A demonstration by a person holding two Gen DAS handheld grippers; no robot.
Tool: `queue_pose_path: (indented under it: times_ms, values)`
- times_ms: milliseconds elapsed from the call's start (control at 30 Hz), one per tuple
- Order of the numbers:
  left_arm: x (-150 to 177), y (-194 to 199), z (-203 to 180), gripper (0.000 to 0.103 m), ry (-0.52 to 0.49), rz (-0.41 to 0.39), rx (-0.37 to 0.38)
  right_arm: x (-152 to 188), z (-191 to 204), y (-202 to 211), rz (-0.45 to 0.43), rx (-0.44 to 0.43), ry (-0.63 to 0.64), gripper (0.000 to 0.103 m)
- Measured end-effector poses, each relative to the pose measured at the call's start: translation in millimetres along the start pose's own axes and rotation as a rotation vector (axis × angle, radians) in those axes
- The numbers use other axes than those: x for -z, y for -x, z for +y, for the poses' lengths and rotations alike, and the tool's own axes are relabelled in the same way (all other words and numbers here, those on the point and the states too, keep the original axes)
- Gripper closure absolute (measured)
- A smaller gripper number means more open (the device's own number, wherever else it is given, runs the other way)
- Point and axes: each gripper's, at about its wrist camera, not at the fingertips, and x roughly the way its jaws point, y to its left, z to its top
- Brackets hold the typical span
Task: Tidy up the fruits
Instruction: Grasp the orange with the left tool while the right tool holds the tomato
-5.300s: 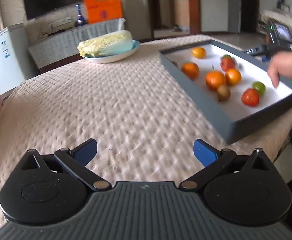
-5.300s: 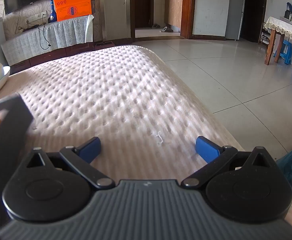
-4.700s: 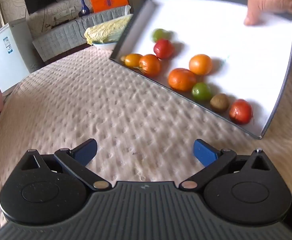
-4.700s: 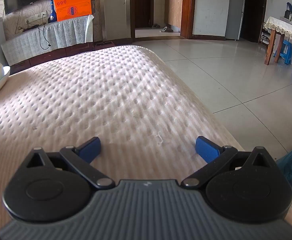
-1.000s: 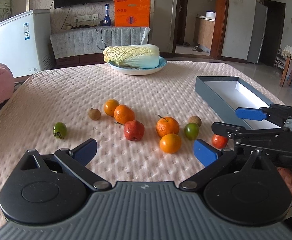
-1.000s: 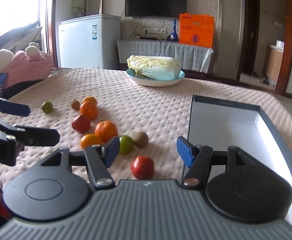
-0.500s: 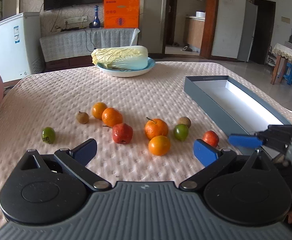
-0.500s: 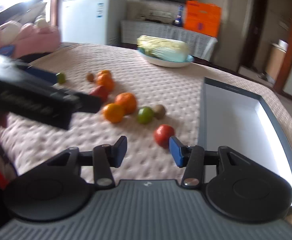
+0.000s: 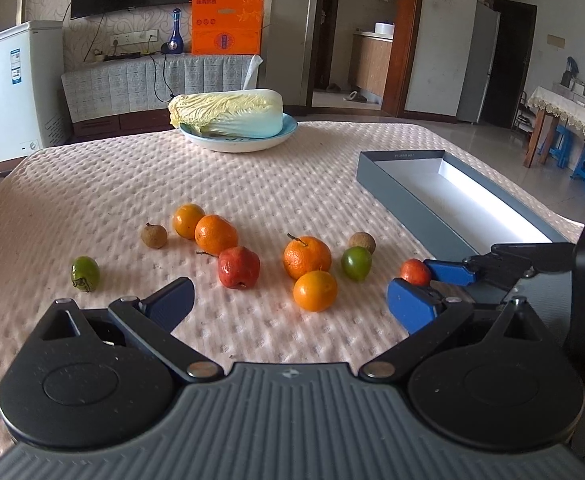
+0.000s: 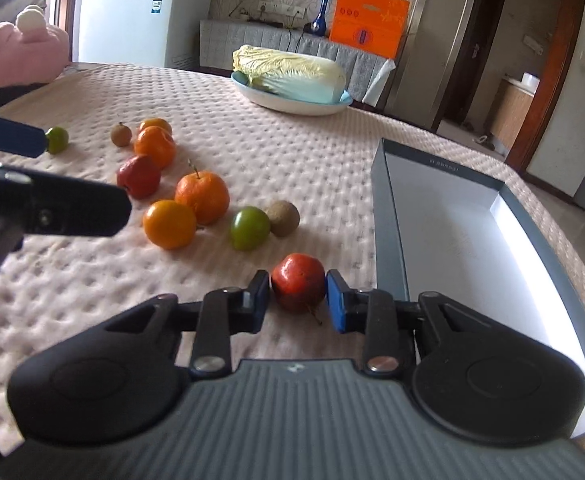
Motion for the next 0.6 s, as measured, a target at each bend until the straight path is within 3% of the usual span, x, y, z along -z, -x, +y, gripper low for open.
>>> queue_pose_path:
  times_ms: [300,600]
  values:
    - [-0.3,-8.6,-6.6,0.0,-0.001,0.007,0.032,0.2,-10.2,23.9,0.044,-0.138,-0.058,0.07]
    - [-1.6,-29.5,-24.8,0.001,-0.015,0.028,0.048,10.5,-24.6,37.5,0.055,-0.167,-0.052,0.07]
